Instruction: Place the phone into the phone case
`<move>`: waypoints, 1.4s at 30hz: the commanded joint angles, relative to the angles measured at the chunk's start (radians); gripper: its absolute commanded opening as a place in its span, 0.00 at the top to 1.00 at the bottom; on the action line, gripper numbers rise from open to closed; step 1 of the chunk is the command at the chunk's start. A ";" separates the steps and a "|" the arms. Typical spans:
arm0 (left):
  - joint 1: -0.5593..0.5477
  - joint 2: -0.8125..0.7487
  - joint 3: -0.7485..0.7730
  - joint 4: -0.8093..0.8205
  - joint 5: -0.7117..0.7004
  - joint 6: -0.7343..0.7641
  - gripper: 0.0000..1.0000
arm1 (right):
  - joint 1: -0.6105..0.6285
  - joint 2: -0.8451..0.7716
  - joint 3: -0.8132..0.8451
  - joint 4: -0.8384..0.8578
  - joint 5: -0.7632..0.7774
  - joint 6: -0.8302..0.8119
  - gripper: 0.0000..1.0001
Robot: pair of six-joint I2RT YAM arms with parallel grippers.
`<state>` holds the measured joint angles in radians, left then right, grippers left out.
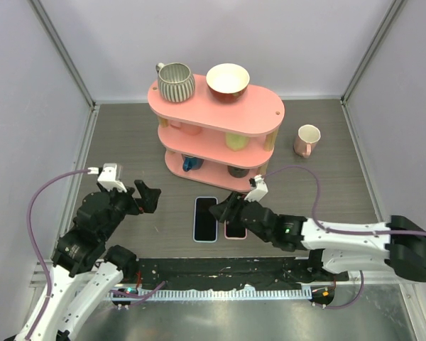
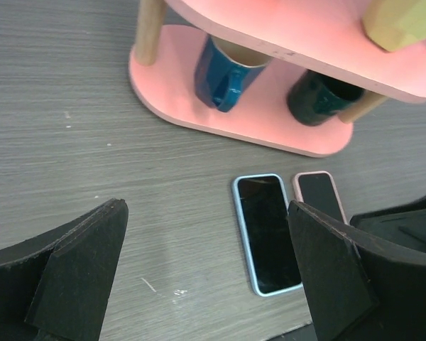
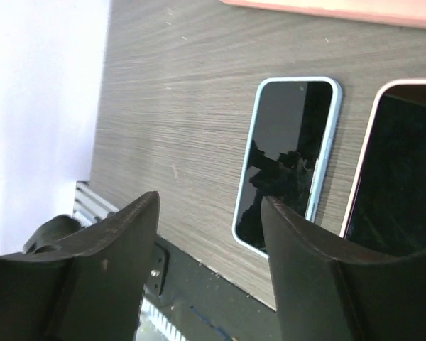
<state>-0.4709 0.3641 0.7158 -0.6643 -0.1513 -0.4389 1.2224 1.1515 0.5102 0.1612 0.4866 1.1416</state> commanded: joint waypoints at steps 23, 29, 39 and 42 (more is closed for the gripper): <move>0.000 -0.100 -0.006 0.164 0.265 -0.069 0.00 | 0.008 -0.794 0.332 -0.957 0.333 -0.296 0.00; 0.000 -0.123 -0.019 0.161 0.253 -0.075 0.00 | 0.008 -0.891 0.317 -0.922 0.267 -0.405 0.02; 0.000 -0.117 -0.001 0.158 0.249 -0.066 0.00 | 0.008 -1.089 0.258 -0.835 0.236 -0.447 0.03; 0.000 -0.120 -0.003 0.157 0.245 -0.064 0.00 | 0.008 -1.081 0.264 -0.841 0.224 -0.448 0.04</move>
<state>-0.4709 0.2474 0.6968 -0.5217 0.1055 -0.5163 1.2247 0.0582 0.7742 -0.7273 0.7265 0.7277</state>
